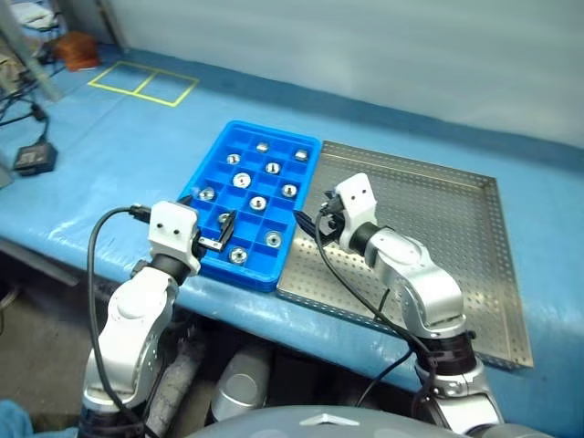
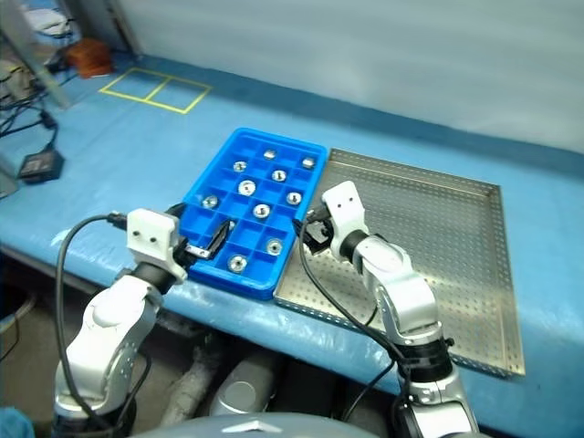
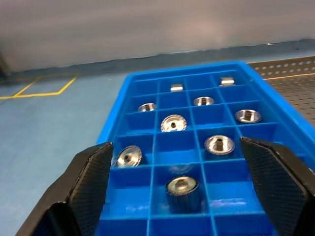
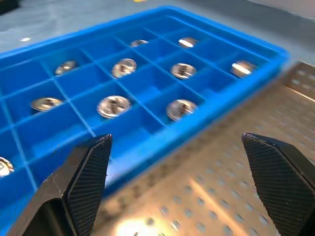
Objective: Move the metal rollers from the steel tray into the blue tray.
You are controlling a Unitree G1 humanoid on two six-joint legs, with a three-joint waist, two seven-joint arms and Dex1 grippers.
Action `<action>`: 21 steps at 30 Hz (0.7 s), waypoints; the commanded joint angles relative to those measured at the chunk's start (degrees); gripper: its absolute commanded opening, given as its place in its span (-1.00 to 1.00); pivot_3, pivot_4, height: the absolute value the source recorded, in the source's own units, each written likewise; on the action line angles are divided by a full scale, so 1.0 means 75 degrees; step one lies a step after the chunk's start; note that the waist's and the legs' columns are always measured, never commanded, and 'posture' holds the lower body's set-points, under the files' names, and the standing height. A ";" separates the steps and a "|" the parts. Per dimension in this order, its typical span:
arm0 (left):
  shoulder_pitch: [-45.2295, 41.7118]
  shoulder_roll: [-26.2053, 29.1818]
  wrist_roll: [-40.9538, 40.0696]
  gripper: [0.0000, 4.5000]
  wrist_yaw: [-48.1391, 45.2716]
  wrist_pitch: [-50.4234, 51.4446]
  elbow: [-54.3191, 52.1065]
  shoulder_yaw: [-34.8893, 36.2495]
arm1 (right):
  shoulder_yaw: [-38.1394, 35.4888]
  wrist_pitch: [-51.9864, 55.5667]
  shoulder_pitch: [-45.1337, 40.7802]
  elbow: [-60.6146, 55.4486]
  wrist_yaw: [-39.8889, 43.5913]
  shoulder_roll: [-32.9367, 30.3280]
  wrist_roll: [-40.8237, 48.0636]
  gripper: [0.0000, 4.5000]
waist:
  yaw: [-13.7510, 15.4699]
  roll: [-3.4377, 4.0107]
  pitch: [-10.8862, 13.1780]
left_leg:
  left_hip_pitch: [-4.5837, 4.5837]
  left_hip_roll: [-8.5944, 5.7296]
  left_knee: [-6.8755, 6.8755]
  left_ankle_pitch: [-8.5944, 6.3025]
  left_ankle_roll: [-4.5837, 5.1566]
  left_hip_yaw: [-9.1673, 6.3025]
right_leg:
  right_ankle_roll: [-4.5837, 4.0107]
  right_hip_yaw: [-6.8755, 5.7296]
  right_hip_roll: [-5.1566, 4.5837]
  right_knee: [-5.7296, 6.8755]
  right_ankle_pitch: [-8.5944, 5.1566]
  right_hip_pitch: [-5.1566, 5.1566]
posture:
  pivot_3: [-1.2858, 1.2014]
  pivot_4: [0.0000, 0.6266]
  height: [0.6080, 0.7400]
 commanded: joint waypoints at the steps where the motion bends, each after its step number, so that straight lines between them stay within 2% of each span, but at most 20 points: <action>1: -0.0452 0.0051 -0.0061 1.00 -0.0276 -0.0145 0.0276 -0.0250 | -0.0249 0.0094 0.0271 -0.0758 -0.0311 -0.0078 -0.0021 0.98 | -0.0490 0.0000 0.0000 | 0.0001 0.0000 0.0006 -0.0001 0.0003 -0.0006 | -0.0002 0.0000 0.0001 -0.0001 0.0002 0.0006 | 0.12 -0.52 1.00; 5: -0.0741 0.0159 0.0002 1.00 -0.0539 -0.0131 0.0637 -0.0621 | -0.0337 0.0256 0.0678 -0.1136 -0.0614 -0.0106 -0.0060 0.98 | -0.1343 -0.0001 0.0000 | 0.0012 -0.0005 0.0015 0.0001 0.0008 -0.0030 | -0.0034 0.0003 0.0001 0.0003 0.0025 0.0027 | 0.09 -0.52 1.00; 10: -0.0766 0.0204 0.0021 1.00 -0.0714 -0.0090 0.0768 -0.0896 | -0.0347 0.0447 0.1159 -0.1542 -0.0832 -0.0122 -0.0012 0.98 | -0.1979 -0.0002 0.0006 | 0.0081 -0.0001 0.0002 0.0000 0.0011 -0.0035 | -0.0036 0.0043 -0.0001 0.0029 0.0010 0.0061 | 0.08 -0.52 1.00; 13: -0.0749 0.0300 0.0028 1.00 -0.0771 -0.0008 0.0779 -0.0876 | -0.0285 0.0534 0.1331 -0.1682 -0.0927 -0.0088 -0.0001 0.98 | -0.2100 -0.0009 0.0010 | 0.0124 0.0006 0.0003 -0.0001 0.0011 -0.0023 | -0.0056 0.0055 0.0000 0.0073 -0.0033 0.0076 | 0.09 -0.52 1.00; 21: -0.0720 0.0337 0.0003 1.00 -0.0745 0.0102 0.0849 -0.0898 | -0.0241 0.0573 0.1592 -0.1804 -0.1018 -0.0086 0.0046 0.98 | -0.2100 -0.0009 0.0011 | 0.0161 0.0027 0.0004 0.0011 0.0018 -0.0022 | -0.0088 0.0067 -0.0009 0.0104 -0.0055 0.0097 | 0.10 -0.52 1.00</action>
